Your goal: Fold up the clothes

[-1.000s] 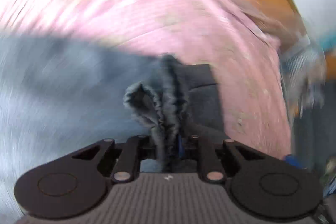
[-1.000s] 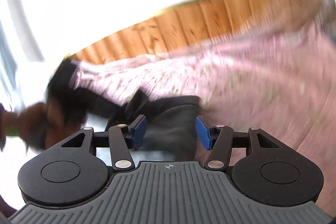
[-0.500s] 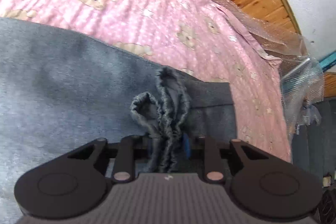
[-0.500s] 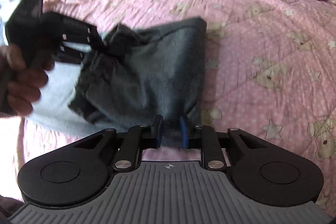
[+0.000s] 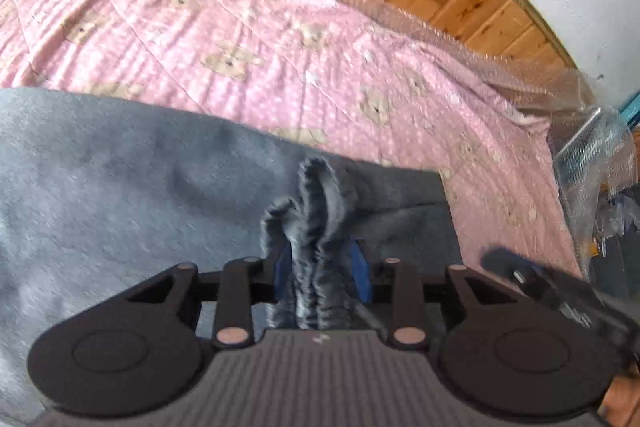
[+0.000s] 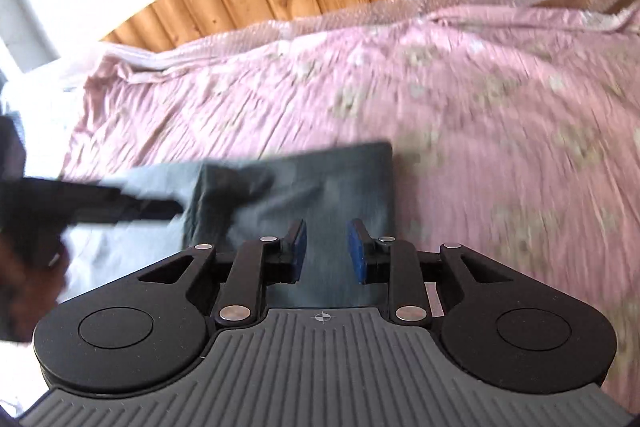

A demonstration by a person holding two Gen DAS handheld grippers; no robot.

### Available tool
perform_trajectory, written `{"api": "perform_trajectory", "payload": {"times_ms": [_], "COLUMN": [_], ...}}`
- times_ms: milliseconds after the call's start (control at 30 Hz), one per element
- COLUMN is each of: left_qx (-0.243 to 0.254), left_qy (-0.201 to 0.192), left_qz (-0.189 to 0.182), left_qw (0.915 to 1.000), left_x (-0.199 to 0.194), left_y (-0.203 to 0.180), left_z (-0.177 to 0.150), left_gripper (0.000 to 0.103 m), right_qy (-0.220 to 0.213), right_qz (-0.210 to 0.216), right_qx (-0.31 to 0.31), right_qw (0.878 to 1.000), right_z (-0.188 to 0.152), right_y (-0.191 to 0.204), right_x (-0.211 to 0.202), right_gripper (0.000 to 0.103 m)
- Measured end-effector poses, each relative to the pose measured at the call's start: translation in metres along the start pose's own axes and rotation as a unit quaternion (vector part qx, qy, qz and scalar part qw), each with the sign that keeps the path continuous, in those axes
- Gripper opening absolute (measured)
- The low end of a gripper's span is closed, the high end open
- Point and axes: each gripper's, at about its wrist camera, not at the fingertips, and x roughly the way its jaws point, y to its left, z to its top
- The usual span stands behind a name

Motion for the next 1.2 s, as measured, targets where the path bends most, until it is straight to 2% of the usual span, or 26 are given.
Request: {"api": "perform_trajectory", "payload": {"times_ms": [133,200,233,267,300,333,433,467,500,600,667,767,833,867,967,1000,1033,1100,1200], "left_qx": [0.020,0.020,0.017,0.013,0.009,0.006,0.006,0.007,0.008,0.000,-0.015,-0.027,-0.032,-0.034,-0.056,-0.065,-0.077,-0.119,-0.192], "left_qy": [0.005,0.002,-0.001,-0.002,0.000,0.001,0.009,0.011,0.014,0.004,-0.003,-0.014,-0.021,-0.026,-0.049,-0.058,-0.067,-0.089,-0.129], "left_qz": [0.033,0.038,0.036,0.038,0.041,0.042,0.022,0.016,0.011,0.011,-0.005,-0.021,-0.026,-0.024,-0.001,0.008,0.019,0.051,0.097], "left_qw": [0.9992,0.9991,0.9992,0.9992,0.9991,0.9991,0.9997,0.9998,0.9998,0.9999,0.9999,0.9993,0.9990,0.9988,0.9972,0.9961,0.9946,0.9876,0.9680], "left_x": [0.024,0.031,0.032,0.035,0.040,0.044,0.058,0.062,0.062,0.048,0.033,-0.002,-0.032,-0.049,-0.105,-0.124,-0.144,-0.189,-0.233], "left_y": [-0.009,-0.009,-0.008,-0.007,-0.005,-0.005,-0.015,-0.018,-0.019,-0.008,0.004,0.023,0.042,0.055,0.108,0.127,0.149,0.208,0.291], "left_z": [0.007,0.012,0.015,0.016,0.017,0.017,0.018,0.019,0.019,0.019,0.017,0.013,0.012,0.010,0.004,0.002,0.001,0.001,-0.018], "left_gripper": [0.032,0.032,0.034,0.035,0.035,0.034,0.034,0.030,0.027,0.027,0.030,0.032,0.036,0.038,0.049,0.052,0.052,0.053,0.056], "right_qy": [0.059,0.055,0.039,0.017,0.009,0.009,0.053,0.075,0.076,0.046,0.026,0.023,0.074,0.085,0.075,0.062,0.045,0.018,0.005], "right_qz": [-0.046,-0.054,-0.049,-0.033,-0.017,-0.003,0.011,-0.005,-0.020,-0.027,-0.028,0.009,0.000,-0.014,-0.042,-0.051,-0.059,-0.075,-0.069], "right_qx": [-0.022,-0.025,-0.021,-0.018,-0.014,-0.009,-0.022,-0.033,-0.046,-0.063,-0.072,-0.086,-0.102,-0.115,-0.122,-0.118,-0.122,-0.148,-0.191], "right_qw": [0.997,0.997,0.998,0.999,1.000,1.000,0.998,0.997,0.996,0.997,0.997,0.996,0.992,0.990,0.989,0.990,0.990,0.986,0.979], "right_z": [-0.005,-0.006,-0.005,-0.008,-0.013,-0.020,-0.052,-0.065,-0.075,-0.068,-0.061,-0.054,-0.068,-0.078,-0.080,-0.076,-0.071,-0.063,-0.051], "right_y": [-0.008,-0.006,-0.004,0.000,0.003,0.007,0.017,0.017,0.017,0.035,0.048,0.075,0.083,0.085,0.095,0.099,0.108,0.135,0.200], "right_x": [0.062,0.051,0.034,0.014,0.000,-0.011,-0.007,0.001,0.003,-0.005,-0.011,0.003,0.035,0.046,0.043,0.038,0.033,0.027,0.034], "right_gripper": [0.024,0.027,0.029,0.031,0.039,0.042,0.039,0.037,0.029,0.031,0.031,0.032,0.034,0.034,0.037,0.042,0.053,0.057,0.057]}}
